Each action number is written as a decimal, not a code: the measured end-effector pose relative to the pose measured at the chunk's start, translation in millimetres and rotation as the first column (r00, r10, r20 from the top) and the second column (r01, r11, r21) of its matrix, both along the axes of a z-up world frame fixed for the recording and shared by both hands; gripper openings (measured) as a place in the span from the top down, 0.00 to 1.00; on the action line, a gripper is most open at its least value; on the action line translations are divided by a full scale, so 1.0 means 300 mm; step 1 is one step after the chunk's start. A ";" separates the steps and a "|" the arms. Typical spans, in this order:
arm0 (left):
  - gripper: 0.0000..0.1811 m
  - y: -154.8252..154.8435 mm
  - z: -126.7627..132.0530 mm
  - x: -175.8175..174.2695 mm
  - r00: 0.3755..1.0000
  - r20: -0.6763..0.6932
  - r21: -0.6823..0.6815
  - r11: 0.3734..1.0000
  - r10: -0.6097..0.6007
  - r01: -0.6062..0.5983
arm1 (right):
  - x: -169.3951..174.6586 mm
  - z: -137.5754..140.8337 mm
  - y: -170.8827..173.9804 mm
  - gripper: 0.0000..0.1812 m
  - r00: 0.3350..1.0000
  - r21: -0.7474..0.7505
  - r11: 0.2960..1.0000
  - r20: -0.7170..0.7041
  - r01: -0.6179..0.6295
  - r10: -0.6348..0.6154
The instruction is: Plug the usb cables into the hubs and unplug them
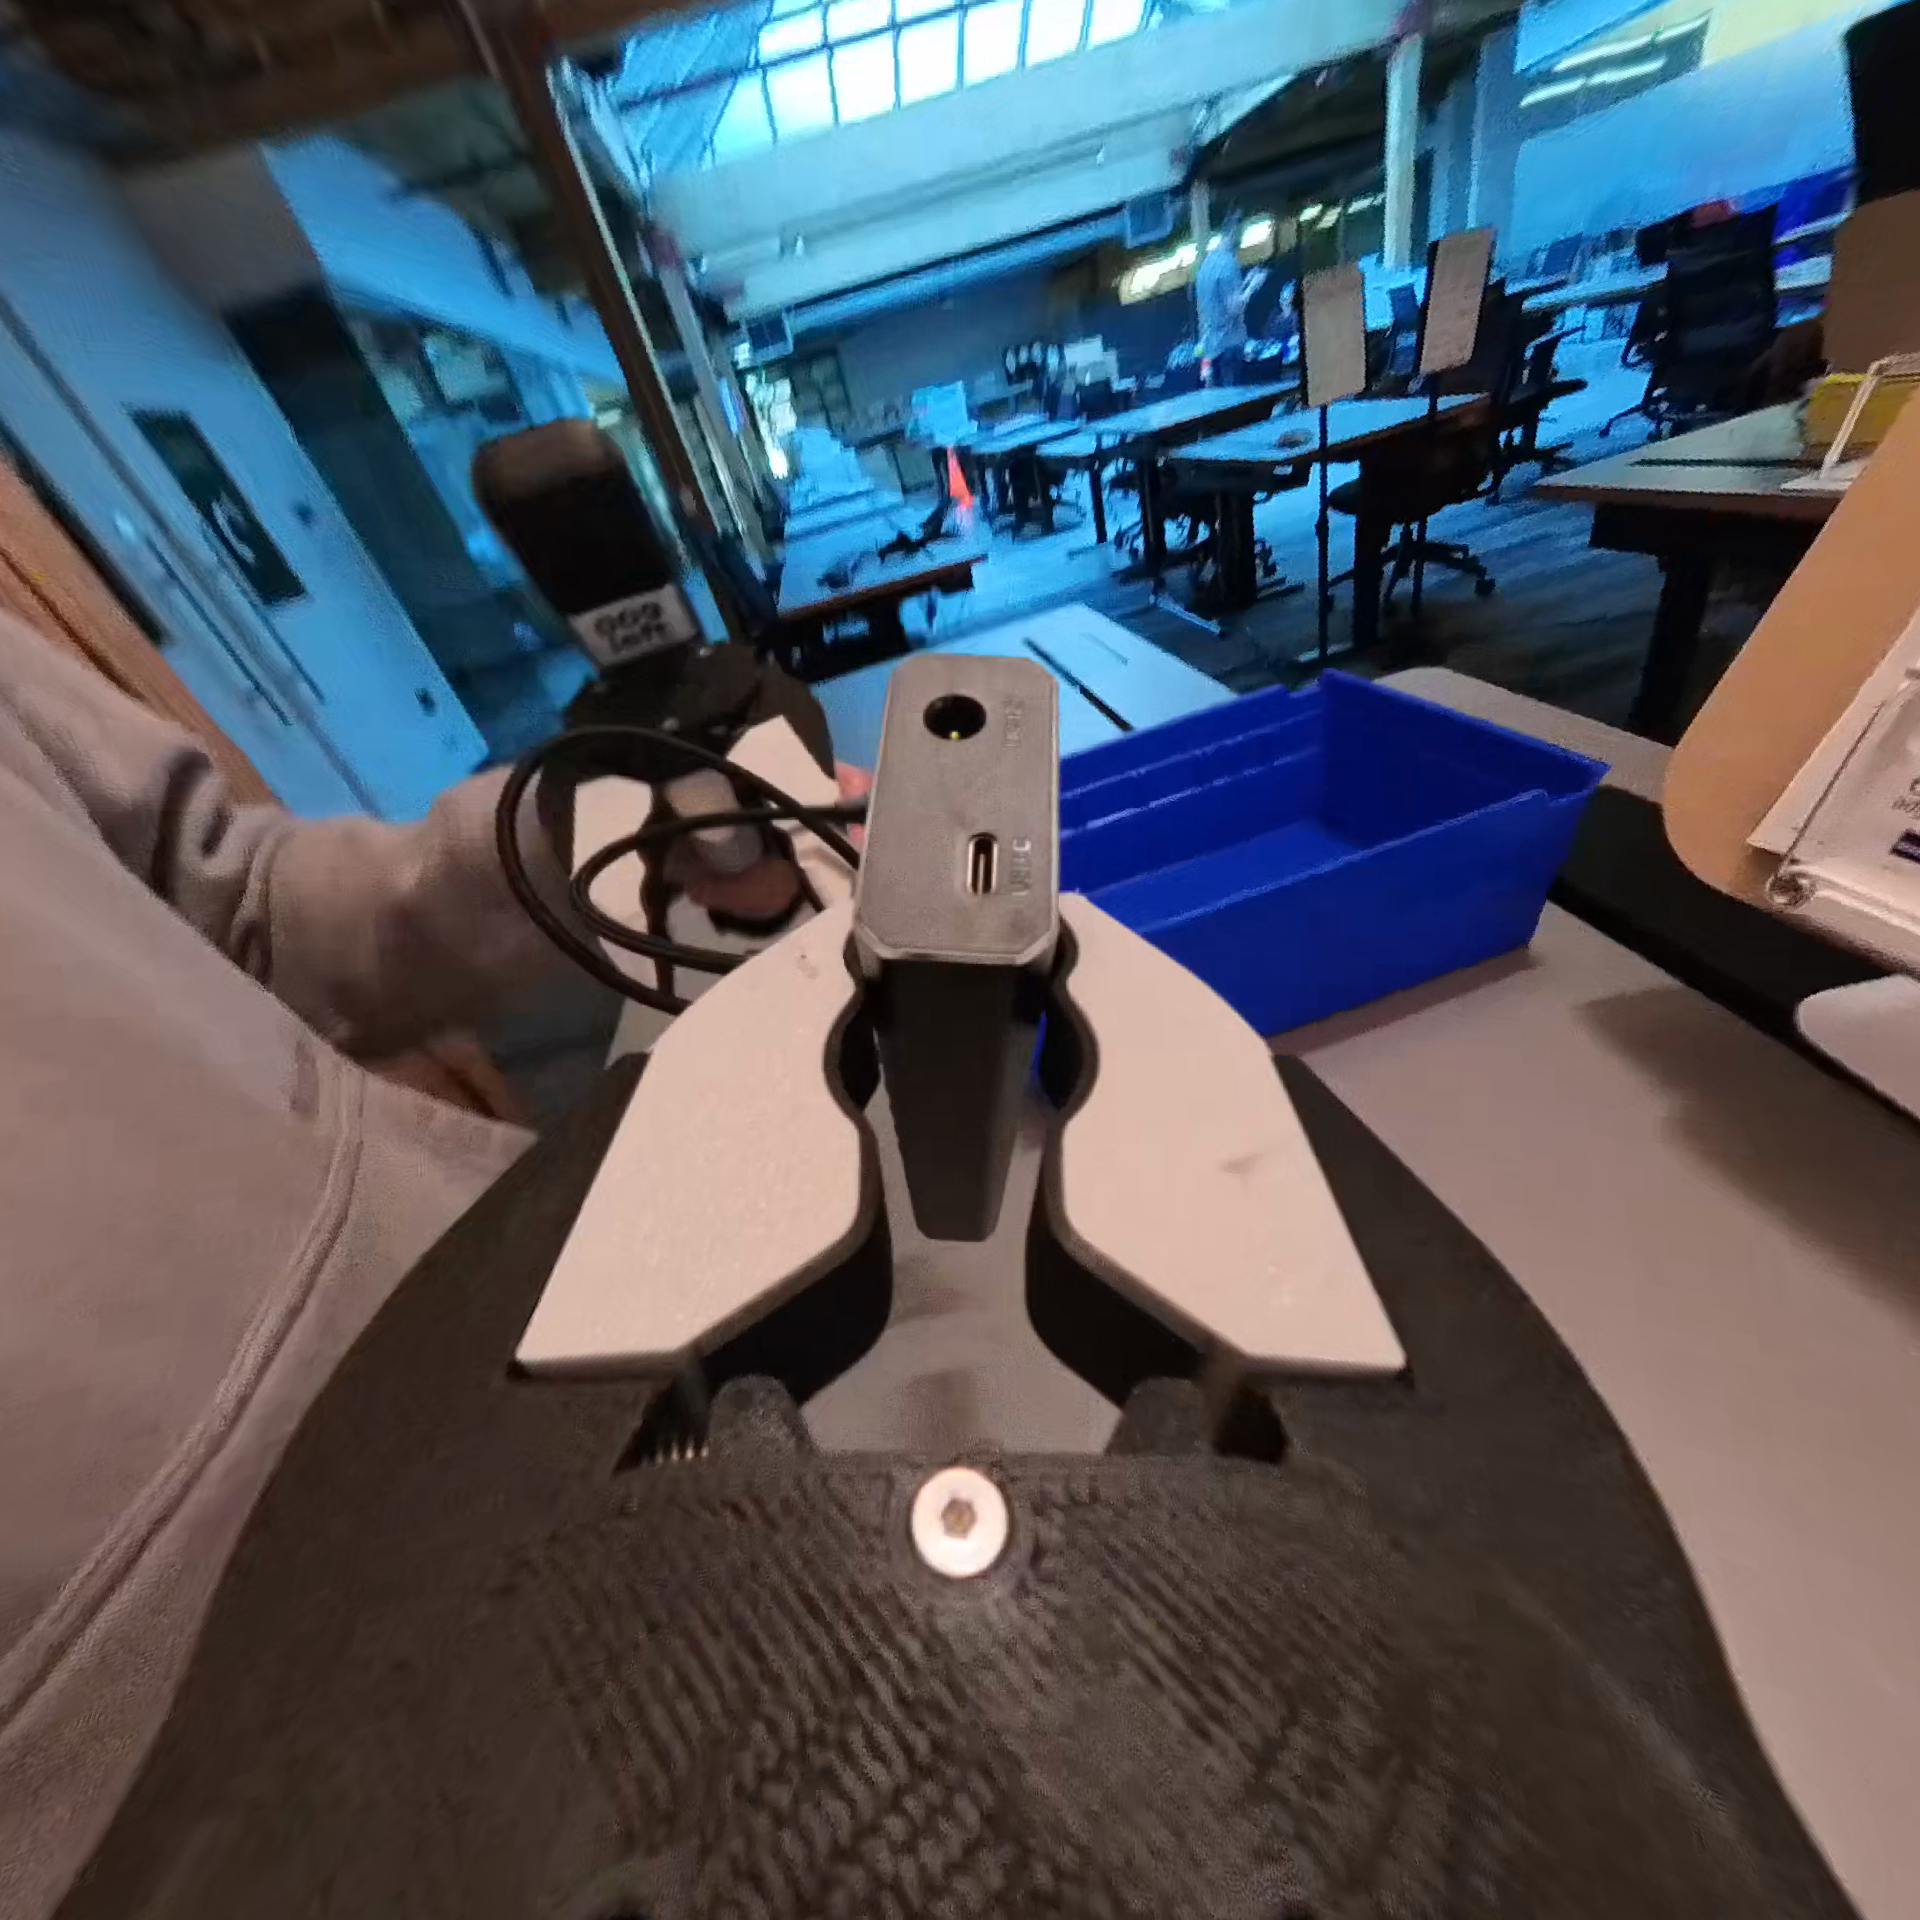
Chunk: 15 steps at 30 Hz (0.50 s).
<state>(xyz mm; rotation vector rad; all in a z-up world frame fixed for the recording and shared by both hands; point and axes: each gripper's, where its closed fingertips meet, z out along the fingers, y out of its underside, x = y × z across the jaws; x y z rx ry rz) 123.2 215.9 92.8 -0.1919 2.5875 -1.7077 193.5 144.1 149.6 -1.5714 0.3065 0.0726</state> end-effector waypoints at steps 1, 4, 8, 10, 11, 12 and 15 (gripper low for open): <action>0.72 0.040 -0.043 -0.047 0.992 -0.098 0.069 0.994 -0.078 0.085 | -0.015 0.005 -0.027 0.84 0.998 -0.060 0.997 0.055 -0.039 0.043; 0.72 0.190 -0.157 -0.081 0.960 -0.271 0.316 0.935 -0.072 0.160 | -0.042 0.000 -0.086 0.84 0.981 -0.233 0.969 0.153 -0.083 0.121; 0.70 0.152 -0.091 0.103 0.989 -0.037 0.265 0.955 0.146 -0.131 | -0.042 -0.044 -0.094 0.84 0.966 -0.385 0.919 0.200 -0.078 0.166; 0.70 0.035 -0.036 0.140 0.984 -0.022 0.116 0.978 0.177 -0.174 | -0.051 -0.029 -0.076 0.84 0.966 -0.350 0.930 0.180 -0.112 0.184; 0.70 -0.019 -0.029 0.155 0.983 -0.015 0.061 0.981 0.183 -0.182 | -0.051 -0.016 -0.063 0.84 0.968 -0.316 0.942 0.177 -0.116 0.178; 0.70 -0.068 -0.033 0.163 0.985 -0.009 0.022 0.985 0.174 -0.174 | -0.055 0.000 -0.048 0.84 0.967 -0.276 0.952 0.177 -0.129 0.183; 0.69 -0.183 -0.062 0.188 0.987 0.010 -0.042 0.987 0.158 -0.157 | -0.070 0.048 -0.002 0.84 0.970 -0.129 0.977 0.152 -0.170 0.189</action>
